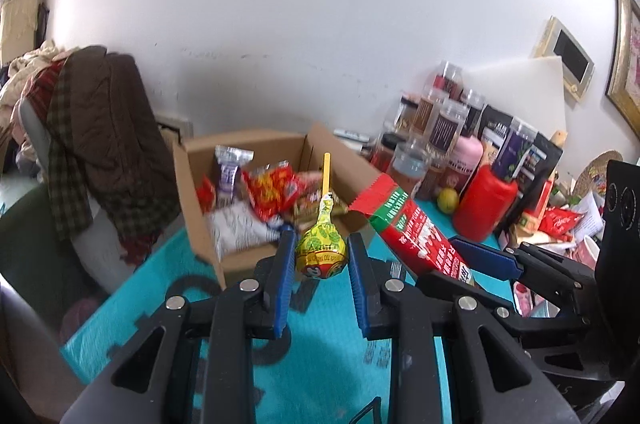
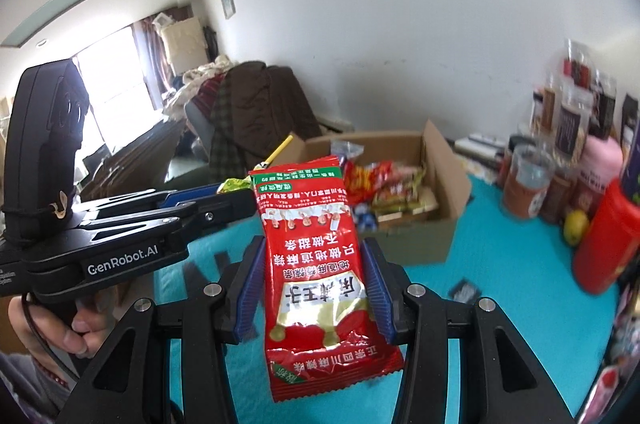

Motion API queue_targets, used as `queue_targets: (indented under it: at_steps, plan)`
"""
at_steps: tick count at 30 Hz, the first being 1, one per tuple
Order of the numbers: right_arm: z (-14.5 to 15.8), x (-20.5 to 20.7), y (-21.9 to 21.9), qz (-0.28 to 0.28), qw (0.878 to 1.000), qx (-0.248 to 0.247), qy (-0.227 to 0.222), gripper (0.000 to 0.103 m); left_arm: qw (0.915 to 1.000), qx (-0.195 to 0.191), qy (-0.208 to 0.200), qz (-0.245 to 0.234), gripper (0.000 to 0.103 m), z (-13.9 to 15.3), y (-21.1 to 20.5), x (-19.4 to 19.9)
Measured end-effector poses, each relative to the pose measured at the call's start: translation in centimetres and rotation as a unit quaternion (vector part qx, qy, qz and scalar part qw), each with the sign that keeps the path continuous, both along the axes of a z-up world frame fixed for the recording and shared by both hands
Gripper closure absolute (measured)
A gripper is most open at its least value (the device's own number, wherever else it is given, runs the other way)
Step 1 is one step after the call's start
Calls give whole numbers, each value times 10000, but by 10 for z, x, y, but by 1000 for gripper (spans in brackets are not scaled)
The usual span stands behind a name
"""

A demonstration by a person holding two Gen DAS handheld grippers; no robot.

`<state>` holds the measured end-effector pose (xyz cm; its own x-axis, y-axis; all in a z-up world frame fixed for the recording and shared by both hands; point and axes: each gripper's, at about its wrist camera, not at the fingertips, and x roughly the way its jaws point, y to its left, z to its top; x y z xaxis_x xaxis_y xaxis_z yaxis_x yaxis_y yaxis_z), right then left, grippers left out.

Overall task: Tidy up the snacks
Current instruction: 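Lower the lollipop and the packet into the cardboard box with both tools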

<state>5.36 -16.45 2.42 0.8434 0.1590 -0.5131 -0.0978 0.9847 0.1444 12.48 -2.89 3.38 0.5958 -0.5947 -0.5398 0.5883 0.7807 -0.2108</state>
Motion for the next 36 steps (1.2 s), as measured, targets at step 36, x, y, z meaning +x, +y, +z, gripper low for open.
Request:
queue_targets:
  at_steps: [36]
  plan:
    - [-28, 189, -56, -323, 9989, -28, 349, 56, 9984, 554, 107, 45, 78, -37, -61, 191]
